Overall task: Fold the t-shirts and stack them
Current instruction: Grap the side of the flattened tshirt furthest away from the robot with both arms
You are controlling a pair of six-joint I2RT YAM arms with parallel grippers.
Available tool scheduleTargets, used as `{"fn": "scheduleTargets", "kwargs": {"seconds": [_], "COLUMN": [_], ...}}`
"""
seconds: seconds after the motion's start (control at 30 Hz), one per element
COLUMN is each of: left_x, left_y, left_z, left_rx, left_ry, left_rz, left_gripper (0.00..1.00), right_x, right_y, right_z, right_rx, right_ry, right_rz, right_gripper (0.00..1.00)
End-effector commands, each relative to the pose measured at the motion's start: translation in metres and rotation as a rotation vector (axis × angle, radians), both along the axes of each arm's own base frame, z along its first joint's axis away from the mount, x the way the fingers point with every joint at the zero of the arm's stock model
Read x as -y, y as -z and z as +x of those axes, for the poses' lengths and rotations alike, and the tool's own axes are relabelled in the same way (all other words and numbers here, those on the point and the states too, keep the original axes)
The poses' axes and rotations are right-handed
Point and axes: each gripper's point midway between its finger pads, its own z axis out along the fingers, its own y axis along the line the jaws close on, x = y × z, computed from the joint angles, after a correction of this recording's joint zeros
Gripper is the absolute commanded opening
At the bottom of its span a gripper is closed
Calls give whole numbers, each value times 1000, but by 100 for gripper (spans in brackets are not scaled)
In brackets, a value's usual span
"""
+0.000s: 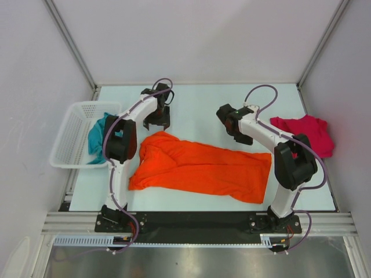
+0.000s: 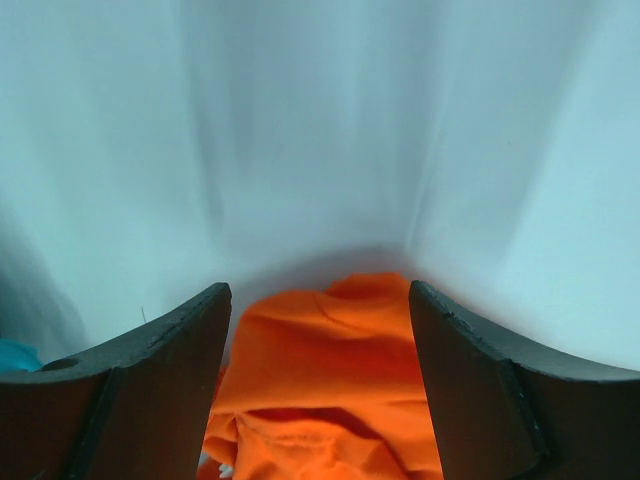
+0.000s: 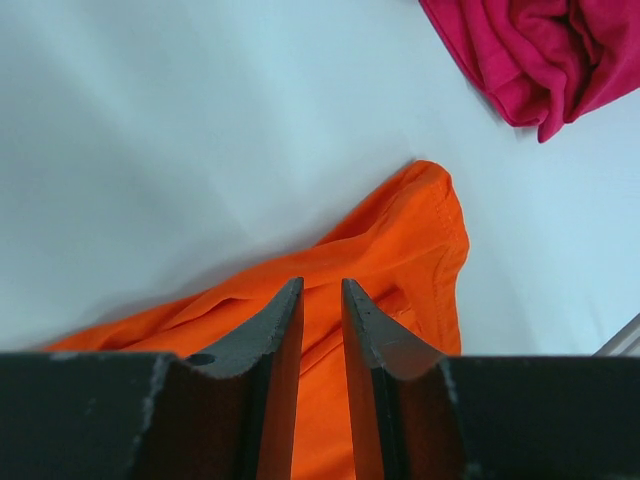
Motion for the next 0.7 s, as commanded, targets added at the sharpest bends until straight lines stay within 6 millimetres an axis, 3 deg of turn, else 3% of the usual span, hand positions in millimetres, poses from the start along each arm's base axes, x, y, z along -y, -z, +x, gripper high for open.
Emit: {"fn": "scheduleTargets", "kwargs": {"seconds": [0.0,0.2,0.37,0.5,0.6,0.67], "left_x": [2,8,17,15,20,24], "left_y": [-5,2,-7,12,17,15], "left_z": [16,10,2,-9,-17,-20], "left_rx": [31,12,26,-27,-34,-27], "left_ry": [13,20,43,46,51,58], "left_rz": [-2,-26,-38,-35,-59,-72], "left_gripper": [77,77,76,75,72,65], "right_x": [4,11,12,13,17,18], "right_y": [-18,-21,-16,-16,-17,-15], "right_z": [0,-7,-10,-13,-17,-18], "right_rx": [45,51,40,40,41,39], "right_ry": [0,6,12,14,17,19], "right_rz": [7,-2,3,12,0,-1], "right_gripper": [27,28,27,27,27,27]}}
